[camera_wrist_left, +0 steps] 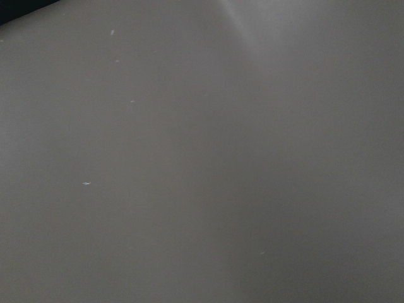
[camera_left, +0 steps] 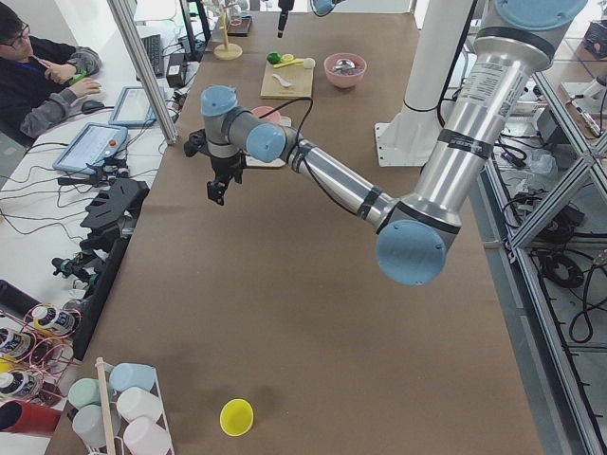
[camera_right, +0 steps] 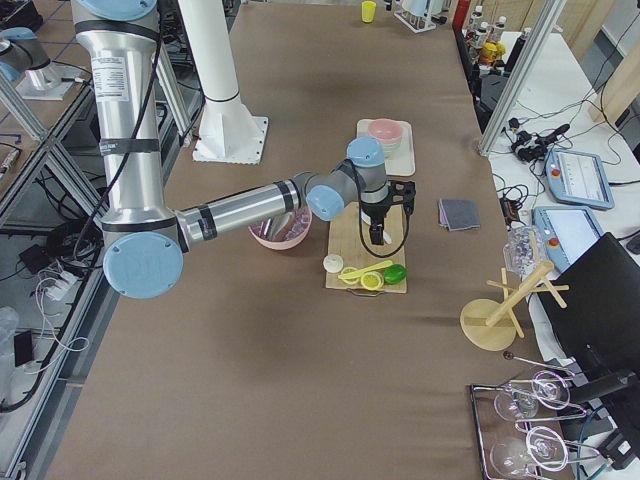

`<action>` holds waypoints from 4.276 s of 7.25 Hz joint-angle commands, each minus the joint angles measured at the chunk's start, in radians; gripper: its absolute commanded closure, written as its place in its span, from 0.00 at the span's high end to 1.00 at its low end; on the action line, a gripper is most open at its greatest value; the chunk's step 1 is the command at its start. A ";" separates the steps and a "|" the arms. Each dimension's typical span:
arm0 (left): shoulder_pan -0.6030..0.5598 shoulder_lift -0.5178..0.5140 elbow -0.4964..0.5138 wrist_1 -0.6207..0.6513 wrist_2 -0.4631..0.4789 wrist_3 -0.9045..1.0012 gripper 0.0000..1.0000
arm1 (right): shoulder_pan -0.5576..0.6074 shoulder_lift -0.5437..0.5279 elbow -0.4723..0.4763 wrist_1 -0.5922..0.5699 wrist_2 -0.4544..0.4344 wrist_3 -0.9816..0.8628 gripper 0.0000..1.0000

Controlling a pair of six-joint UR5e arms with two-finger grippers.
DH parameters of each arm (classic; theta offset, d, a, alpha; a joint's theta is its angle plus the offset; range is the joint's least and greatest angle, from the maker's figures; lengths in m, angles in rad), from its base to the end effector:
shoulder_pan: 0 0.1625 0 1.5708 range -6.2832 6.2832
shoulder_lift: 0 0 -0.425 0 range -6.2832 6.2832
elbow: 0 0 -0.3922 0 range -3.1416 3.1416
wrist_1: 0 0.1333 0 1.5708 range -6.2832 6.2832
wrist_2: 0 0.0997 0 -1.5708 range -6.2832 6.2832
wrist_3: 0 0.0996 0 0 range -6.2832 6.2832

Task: Stack pink bowl on green and place spoon
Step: 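Withdraw the left arm while the right gripper reaches toward the white spoon, then grasp the white spoon on the cutting board with the right gripper, then carry the white spoon with the right gripper over the stacked bowls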

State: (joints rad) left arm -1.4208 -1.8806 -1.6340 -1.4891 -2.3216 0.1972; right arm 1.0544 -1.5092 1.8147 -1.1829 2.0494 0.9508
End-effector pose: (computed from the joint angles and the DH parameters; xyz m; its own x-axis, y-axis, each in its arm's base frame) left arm 0.0267 -0.6141 0.4655 0.6522 0.4827 -0.5845 -0.2763 0.8694 0.4097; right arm -0.1873 -0.5070 0.4730 0.6731 0.1409 0.7260 -0.2893 0.9536 0.0831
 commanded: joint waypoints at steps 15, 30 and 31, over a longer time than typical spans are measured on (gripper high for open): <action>-0.181 0.069 0.149 -0.050 -0.016 0.252 0.99 | -0.301 0.184 -0.198 0.003 -0.451 0.703 0.30; -0.181 0.077 0.154 -0.050 -0.018 0.254 0.99 | -0.516 0.833 -0.322 -0.512 -0.653 0.832 0.00; -0.179 0.077 0.157 -0.050 -0.018 0.254 0.99 | -0.521 0.839 -0.336 -0.512 -0.660 0.830 0.00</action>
State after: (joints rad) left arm -1.6011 -1.8040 -1.4811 -1.5386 -2.3393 0.4510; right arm 0.5571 -0.6788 1.5007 -1.6947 1.4212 1.7817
